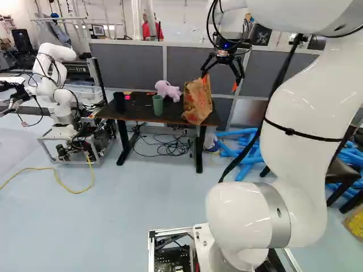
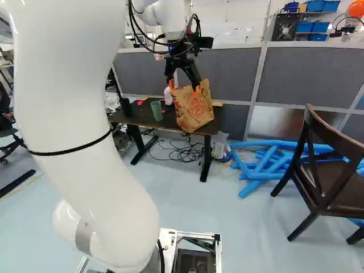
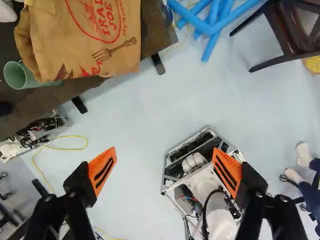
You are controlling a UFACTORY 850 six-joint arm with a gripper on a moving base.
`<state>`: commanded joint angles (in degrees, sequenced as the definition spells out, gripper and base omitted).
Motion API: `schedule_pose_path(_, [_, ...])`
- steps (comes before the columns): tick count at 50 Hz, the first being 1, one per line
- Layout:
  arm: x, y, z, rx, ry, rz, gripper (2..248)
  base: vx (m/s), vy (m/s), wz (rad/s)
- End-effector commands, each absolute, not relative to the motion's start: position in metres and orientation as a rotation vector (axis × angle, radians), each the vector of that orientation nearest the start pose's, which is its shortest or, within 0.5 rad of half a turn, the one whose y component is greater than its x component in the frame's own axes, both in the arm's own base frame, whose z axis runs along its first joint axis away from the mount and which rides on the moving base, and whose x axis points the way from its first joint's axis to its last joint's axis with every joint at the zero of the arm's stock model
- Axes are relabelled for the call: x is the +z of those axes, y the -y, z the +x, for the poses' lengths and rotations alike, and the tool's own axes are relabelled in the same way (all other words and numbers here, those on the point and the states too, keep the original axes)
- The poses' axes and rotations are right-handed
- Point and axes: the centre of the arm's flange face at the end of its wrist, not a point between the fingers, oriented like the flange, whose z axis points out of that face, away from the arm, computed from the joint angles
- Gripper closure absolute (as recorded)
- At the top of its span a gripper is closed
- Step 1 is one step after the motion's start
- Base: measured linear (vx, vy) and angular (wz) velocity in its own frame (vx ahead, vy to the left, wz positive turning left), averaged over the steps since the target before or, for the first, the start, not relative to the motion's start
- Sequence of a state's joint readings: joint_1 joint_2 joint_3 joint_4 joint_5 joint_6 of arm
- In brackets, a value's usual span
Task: Pick up the bag on the ground and place it on the table
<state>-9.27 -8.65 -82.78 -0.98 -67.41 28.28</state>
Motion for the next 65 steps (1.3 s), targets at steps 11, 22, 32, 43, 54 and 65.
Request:
schedule_pose_path(11, [0.6880, 0.0851, 0.5129, -0.186, -1.000, -2.969, 3, -0.187, 0.000, 0.014])
schedule_pose_path(22, [0.6880, 0.0851, 0.5129, -0.186, -1.000, -2.969, 3, -0.063, -0.002, 0.003])
schedule_pose_path(32, [0.6880, 0.0851, 0.5129, -0.186, -1.000, -2.969, 3, 0.011, 0.001, 0.001])
schedule_pose_path(43, [0.6879, 0.0851, 0.5129, -0.186, -0.999, -2.969, 3, 0.000, 0.000, 0.000])
schedule_pose_path(54, [0.6858, 0.0846, 0.5128, -0.196, -0.993, -2.969, 3, 0.000, 0.000, 0.000])
schedule_pose_path(65, [0.6811, 0.0835, 0.5124, -0.217, -0.980, -2.970, 3, 0.000, 0.000, 0.000])
